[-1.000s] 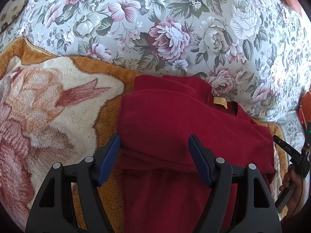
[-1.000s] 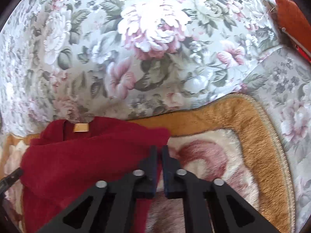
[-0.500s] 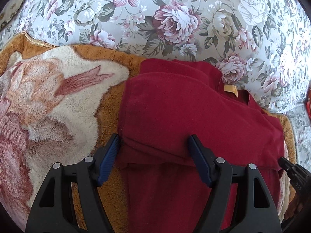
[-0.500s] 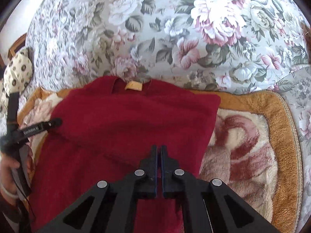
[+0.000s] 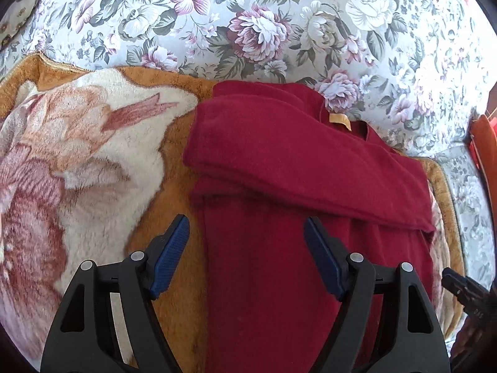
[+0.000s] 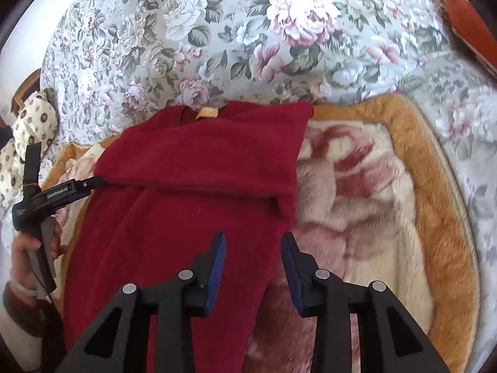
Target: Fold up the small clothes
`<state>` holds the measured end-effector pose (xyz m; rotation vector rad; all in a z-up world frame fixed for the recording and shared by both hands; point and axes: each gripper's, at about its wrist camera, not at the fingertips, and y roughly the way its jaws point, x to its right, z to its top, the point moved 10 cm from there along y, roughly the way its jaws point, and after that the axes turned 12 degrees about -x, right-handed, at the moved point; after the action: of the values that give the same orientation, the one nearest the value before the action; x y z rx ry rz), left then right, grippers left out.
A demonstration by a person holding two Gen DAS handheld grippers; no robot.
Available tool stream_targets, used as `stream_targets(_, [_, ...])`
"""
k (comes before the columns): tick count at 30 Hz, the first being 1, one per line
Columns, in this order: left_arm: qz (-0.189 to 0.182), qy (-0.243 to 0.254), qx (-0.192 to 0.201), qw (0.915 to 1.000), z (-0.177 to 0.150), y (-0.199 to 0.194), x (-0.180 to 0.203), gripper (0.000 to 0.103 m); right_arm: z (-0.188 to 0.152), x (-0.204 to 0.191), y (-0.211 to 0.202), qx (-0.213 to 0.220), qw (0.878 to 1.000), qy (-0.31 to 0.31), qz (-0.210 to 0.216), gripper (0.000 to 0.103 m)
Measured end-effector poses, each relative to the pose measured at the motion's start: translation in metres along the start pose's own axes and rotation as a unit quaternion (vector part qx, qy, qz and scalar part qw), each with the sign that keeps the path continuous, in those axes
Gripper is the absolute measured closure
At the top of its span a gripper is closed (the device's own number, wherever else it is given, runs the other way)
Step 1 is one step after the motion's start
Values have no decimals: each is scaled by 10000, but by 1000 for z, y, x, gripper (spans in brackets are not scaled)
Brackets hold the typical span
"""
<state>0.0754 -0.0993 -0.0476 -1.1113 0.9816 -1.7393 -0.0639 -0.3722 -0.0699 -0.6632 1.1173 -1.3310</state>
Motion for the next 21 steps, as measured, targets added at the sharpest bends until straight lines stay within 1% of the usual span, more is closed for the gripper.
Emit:
stream_targets(3, [-159,-18,-80,9998,-33,-16,0,26,-33,-4,0,-108,9998,106,152,68])
stream_targets(8, [-248,-244,-356,9988,-105,-32,-16,26,-82,-9,2,-233,9990,230,311,68])
stream_targets(10, [-177,-309,-406,9985,-127,-34,-23,26,-93,-10,9,-284,9982,317,426,68])
stream_targets(14, [-150,-405,-211,9988,-145,-38,-25,26,-93,-15,14,3,9979,434,482,68])
stream_targets(15, [-140,-423,-189,9988,-146,-39,-22,25,-92,-19,15,43,9975,440,549,73])
stream_targets(16, [-143,-409,-176,9989,-145,-38,-22,24,-92,-23,17,73,9976,406,555,86])
stream_targets(17, [-117,-384,-166,9991,-145,-36,-20,23,-92,-24,18,115,9985,332,430,93])
stream_targets(18, [-57,-359,-162,9992,-146,-35,-20,23,-91,-26,16,168,9991,246,304,96])
stream_targets(21, [-67,-313,-169,9993,-147,-36,-23,23,-88,-20,-13,547,9982,248,68,97])
